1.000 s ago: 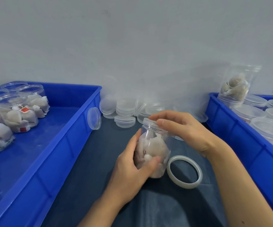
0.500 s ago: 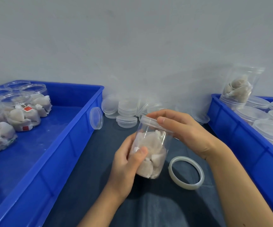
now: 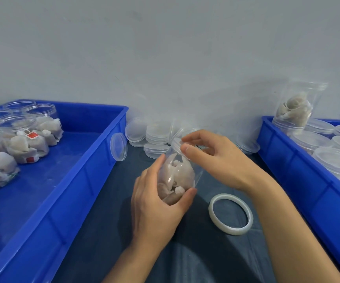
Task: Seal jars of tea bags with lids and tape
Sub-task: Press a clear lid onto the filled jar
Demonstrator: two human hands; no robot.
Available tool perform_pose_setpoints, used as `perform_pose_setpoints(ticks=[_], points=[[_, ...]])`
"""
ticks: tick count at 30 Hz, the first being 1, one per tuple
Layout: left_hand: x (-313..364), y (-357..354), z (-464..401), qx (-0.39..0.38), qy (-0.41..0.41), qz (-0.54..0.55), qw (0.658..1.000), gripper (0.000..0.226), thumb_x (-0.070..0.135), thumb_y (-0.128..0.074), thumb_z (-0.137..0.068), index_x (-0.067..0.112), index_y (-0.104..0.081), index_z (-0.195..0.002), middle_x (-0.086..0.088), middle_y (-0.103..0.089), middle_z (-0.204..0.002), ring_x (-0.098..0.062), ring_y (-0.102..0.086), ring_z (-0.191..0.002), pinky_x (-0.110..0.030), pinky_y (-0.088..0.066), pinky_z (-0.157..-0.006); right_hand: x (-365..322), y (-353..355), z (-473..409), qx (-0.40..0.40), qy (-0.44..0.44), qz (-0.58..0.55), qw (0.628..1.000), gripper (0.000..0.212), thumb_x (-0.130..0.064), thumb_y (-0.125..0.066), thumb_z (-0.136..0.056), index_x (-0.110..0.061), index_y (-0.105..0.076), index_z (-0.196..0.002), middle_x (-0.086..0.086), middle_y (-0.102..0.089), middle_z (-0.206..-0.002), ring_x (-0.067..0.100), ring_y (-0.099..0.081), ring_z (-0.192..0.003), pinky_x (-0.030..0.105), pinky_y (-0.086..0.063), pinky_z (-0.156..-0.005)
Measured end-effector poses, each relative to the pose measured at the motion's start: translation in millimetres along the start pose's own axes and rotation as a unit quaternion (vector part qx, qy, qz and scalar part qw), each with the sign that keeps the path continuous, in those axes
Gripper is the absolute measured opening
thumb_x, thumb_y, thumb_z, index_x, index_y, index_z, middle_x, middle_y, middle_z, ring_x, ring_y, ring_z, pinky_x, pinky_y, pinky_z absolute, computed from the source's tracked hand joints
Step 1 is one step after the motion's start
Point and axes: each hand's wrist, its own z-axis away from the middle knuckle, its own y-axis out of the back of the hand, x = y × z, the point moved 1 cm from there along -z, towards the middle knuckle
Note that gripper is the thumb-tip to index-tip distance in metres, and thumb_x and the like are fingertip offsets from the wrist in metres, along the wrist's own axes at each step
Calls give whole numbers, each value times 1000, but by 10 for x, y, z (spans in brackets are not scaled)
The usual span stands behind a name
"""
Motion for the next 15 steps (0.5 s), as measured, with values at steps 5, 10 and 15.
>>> perform_pose_setpoints(ticks=[5, 10, 15], points=[[-35, 5, -36, -119, 79, 290, 946, 47, 46, -71, -84, 19, -71, -123, 2, -79, -110, -13, -74, -100, -30, -57, -85, -46, 161, 98, -57, 23, -51, 997, 33, -60, -63, -95, -38, -72, -118, -22, -73, -117, -7, -65, -110, 9, -49, -86], [-58, 22, -58, -178, 106, 409, 889, 59, 47, -61, -90, -7, -69, -110, -32, -69, -97, -28, -67, -92, -35, -53, -81, -64, 140, 123, -106, 26, -87, 990, 39, -50, -60, -91, -32, -72, -123, -11, -75, -117, 3, -68, -111, 16, -51, -94], [-62, 6, -47, -169, 86, 350, 917, 52, 50, -66, -87, 10, -69, -120, -4, -77, -110, -16, -72, -100, -25, -55, -83, -90, 7, 67, -72, 10, -100, 992, 27, -46, -65, -95, -32, -74, -116, -12, -76, -111, 4, -70, -106, 32, -55, -97]])
